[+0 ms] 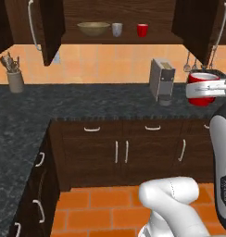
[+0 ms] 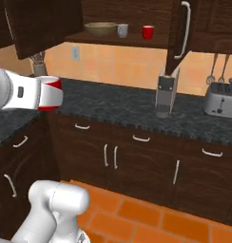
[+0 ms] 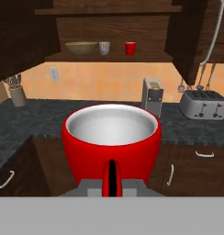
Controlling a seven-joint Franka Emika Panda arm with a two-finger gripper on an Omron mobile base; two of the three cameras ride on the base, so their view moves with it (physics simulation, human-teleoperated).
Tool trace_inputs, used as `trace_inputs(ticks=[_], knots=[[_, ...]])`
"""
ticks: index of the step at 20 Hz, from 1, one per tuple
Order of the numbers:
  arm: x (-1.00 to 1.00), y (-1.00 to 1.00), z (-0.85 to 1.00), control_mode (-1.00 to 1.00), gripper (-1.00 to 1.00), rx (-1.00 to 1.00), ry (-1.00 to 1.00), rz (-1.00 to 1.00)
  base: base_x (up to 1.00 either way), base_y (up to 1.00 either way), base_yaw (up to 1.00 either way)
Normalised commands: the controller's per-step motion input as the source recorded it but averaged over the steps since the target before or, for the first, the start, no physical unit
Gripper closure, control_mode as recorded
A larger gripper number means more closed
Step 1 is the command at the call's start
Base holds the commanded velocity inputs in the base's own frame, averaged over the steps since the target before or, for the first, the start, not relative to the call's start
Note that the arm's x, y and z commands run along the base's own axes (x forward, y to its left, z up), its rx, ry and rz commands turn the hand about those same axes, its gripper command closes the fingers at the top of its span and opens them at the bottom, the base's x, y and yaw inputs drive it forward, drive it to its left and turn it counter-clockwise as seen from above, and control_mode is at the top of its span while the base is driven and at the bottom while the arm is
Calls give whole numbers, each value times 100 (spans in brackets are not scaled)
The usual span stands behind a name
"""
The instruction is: Gather all objects into one cabinet and sort the glasses and bowls to opposite sides.
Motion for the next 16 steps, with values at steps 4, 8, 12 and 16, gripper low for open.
trace_inputs(ticks=[4,8,12,16], knots=[[0,0,0,100,100,0,0,0,80,29,-32],[0,0,0,100,100,0,0,0,81,0,-14],[0,0,0,100,100,0,0,0,77,-1,-6],[0,0,0,100,100,0,0,0,65,1,-14]])
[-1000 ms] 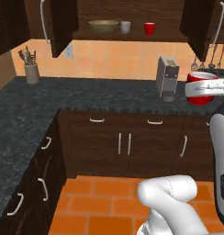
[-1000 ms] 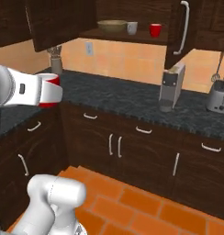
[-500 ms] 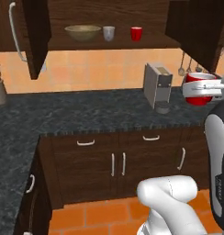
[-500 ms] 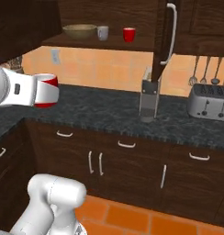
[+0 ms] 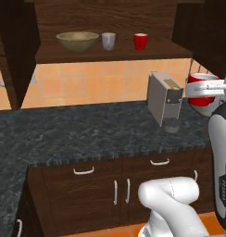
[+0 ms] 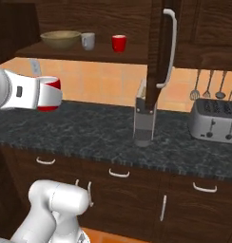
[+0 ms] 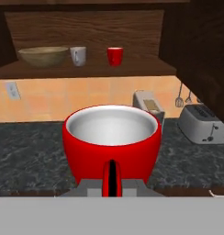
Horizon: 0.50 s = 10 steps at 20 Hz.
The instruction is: Gather all objects into one cabinet and sort the glasses and bowls to opposite sides.
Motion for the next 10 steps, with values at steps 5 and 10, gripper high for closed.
trace_inputs(ticks=[5,10], knots=[[0,0,0,100,100,0,0,0,58,1,-24],[0,0,0,100,100,0,0,0,61,0,-20]])
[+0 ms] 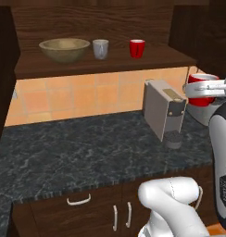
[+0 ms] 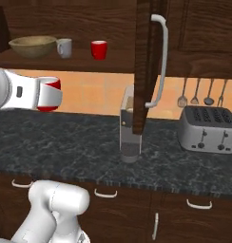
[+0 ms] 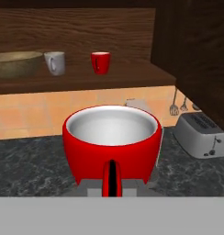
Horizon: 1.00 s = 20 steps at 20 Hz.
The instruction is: Gather all objects into one cabinet and sort the glasses and bowls to opposite sides.
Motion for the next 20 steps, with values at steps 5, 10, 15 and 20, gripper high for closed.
trace_inputs(ticks=[5,10,15,20], knots=[[0,0,0,100,100,0,0,0,64,-13,-6],[0,0,0,100,100,0,0,0,39,-23,-1],[18,-15,0,-100,100,0,0,0,14,-14,0],[75,-43,22,-100,100,0,0,0,0,0,0]])
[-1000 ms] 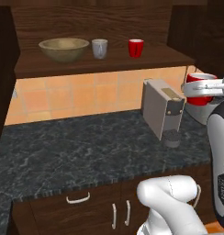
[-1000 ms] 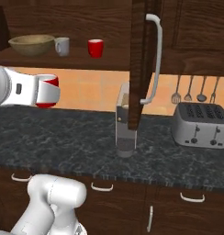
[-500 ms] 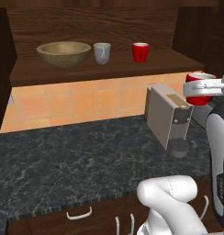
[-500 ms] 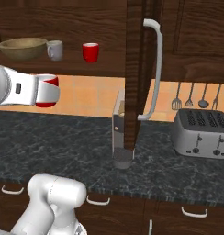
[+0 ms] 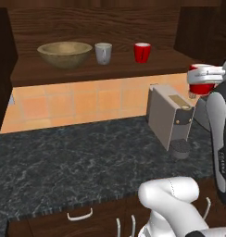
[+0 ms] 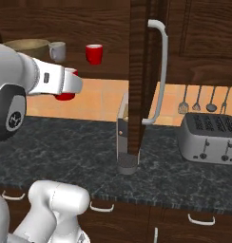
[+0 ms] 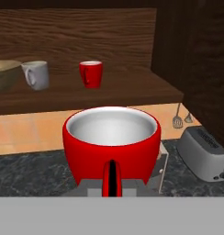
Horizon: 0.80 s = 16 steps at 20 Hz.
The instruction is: Gather all objects into one cabinet and sort the glasses and bowls to opposite sides.
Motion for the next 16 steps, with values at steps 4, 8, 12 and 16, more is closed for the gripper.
trace_inputs(ticks=[4,8,12,16], knots=[[91,-16,9,-100,100,0,0,-5,0,0,0],[84,-4,0,-100,100,-1,-1,-12,0,0,0],[70,-22,0,-100,100,0,-4,-14,0,0,0],[60,-43,7,-100,100,0,7,-9,0,0,0]])
